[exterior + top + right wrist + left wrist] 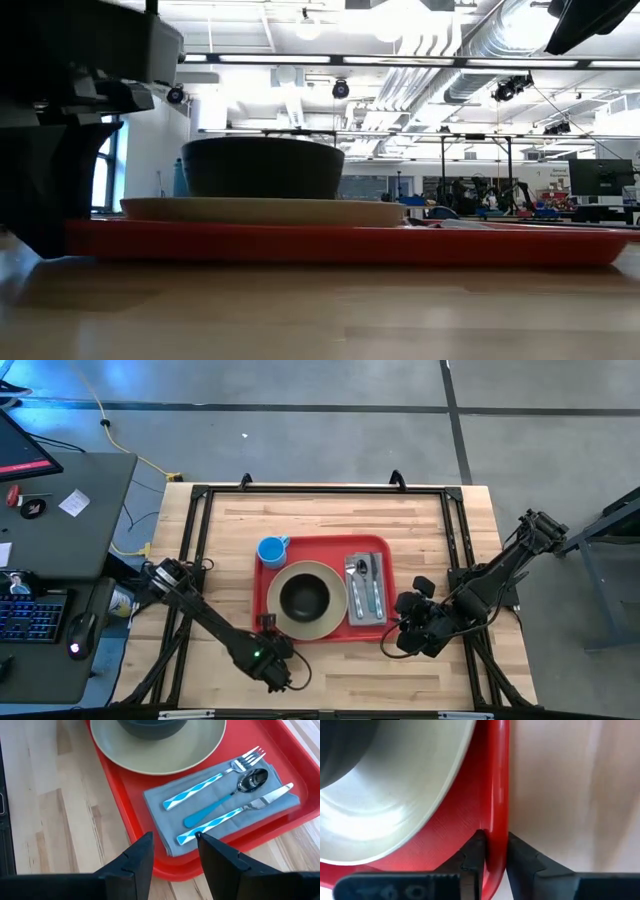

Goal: Set up tray
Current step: Move the red serving tray to the middle of the table

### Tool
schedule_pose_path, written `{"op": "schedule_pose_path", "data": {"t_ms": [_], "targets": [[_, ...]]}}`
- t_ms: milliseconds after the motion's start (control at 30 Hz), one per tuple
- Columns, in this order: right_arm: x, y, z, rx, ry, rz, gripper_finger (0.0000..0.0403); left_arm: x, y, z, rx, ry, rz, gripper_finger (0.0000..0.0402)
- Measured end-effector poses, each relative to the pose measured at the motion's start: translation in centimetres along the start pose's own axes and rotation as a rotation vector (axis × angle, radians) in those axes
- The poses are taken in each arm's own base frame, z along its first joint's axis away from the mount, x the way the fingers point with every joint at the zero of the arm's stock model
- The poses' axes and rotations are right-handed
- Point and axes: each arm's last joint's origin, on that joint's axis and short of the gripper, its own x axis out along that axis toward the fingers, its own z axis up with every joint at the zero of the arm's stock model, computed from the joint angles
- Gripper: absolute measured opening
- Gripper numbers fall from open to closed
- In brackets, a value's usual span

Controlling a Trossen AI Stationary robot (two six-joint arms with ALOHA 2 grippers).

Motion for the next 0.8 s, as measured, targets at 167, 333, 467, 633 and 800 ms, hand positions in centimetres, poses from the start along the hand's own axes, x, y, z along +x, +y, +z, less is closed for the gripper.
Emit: {"op": "schedule_pose_path", "data": {"t_ms": [167,333,467,633,800], "targets": [[0.0,0.0,0.0,0.000,0.003,0.002,0.0145,0.0,0.2,-0.2,0.040,0.023,0.019,0.0098],[0.0,0.0,0.0,0.000,0.003,0.002,0.0145,0.0,0.3,-0.3,0.061,0.015,0.040,0.0079],[0.0,0.0,0.0,0.001,0.003,0.002,0.0145,0.0,0.4,-0.3,0.066,0.006,0.069,0.0091],[0.0,0.0,0.0,0.000,0.003,0.002,0.0145,0.8,0.8,-0.8,0.070,0.033,0.091,0.0116],[0.0,0.0,0.0,0.000,0.003,0.002,0.0145,1.6,1.2,-1.2,0.041,0.044,0.088,0.0111]]}}
